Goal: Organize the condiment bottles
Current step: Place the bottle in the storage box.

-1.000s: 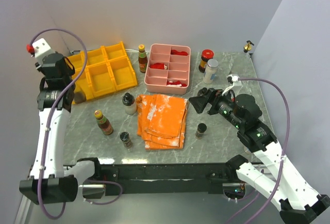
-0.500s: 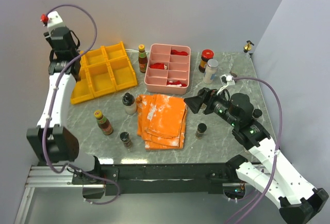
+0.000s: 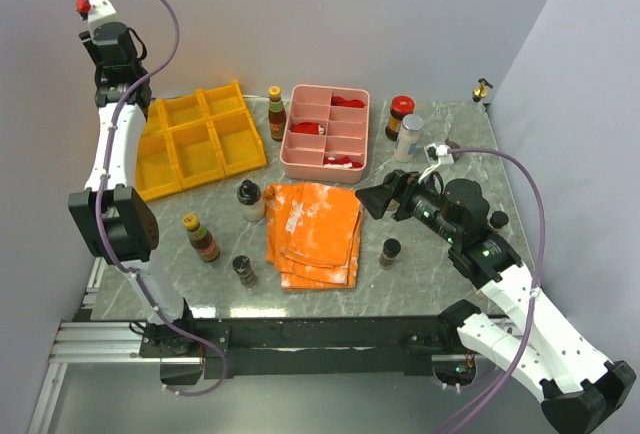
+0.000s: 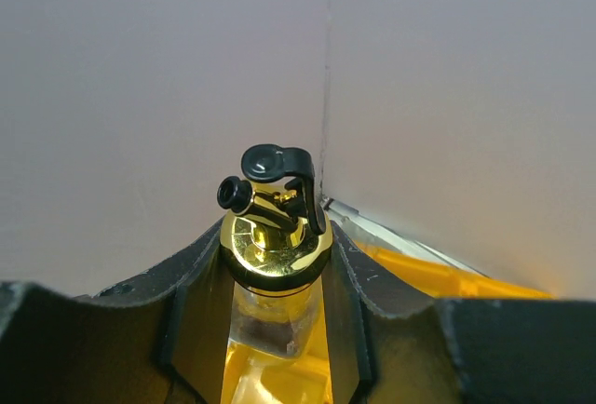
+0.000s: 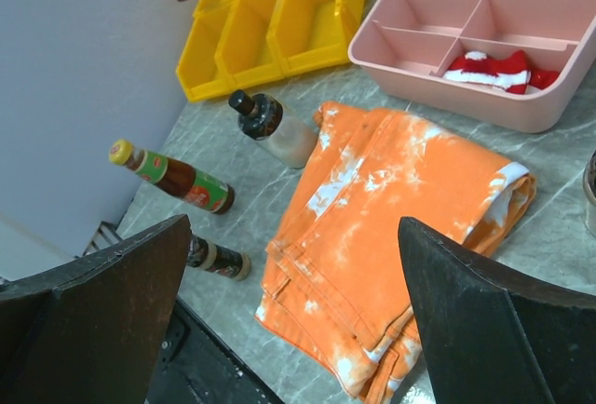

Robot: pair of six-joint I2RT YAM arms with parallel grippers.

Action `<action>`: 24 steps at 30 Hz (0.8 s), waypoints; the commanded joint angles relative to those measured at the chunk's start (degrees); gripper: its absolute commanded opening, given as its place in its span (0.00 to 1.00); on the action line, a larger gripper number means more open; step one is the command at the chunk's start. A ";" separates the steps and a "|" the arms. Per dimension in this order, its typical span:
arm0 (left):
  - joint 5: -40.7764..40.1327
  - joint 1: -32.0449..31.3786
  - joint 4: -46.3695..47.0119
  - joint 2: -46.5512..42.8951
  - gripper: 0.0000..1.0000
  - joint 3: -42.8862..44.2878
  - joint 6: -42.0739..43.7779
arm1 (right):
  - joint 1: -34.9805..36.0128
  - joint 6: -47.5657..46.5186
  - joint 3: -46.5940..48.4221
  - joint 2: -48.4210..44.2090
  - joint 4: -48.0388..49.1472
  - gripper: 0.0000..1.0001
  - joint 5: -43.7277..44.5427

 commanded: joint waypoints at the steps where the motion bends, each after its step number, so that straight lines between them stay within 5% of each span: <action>1: 3.91 2.01 9.95 0.30 0.01 3.47 -0.42 | 0.10 -0.66 0.71 1.37 2.84 1.00 -0.86; 24: 17.98 7.54 25.42 14.19 0.01 2.58 -4.64 | 0.01 -2.16 0.88 5.68 3.10 1.00 0.37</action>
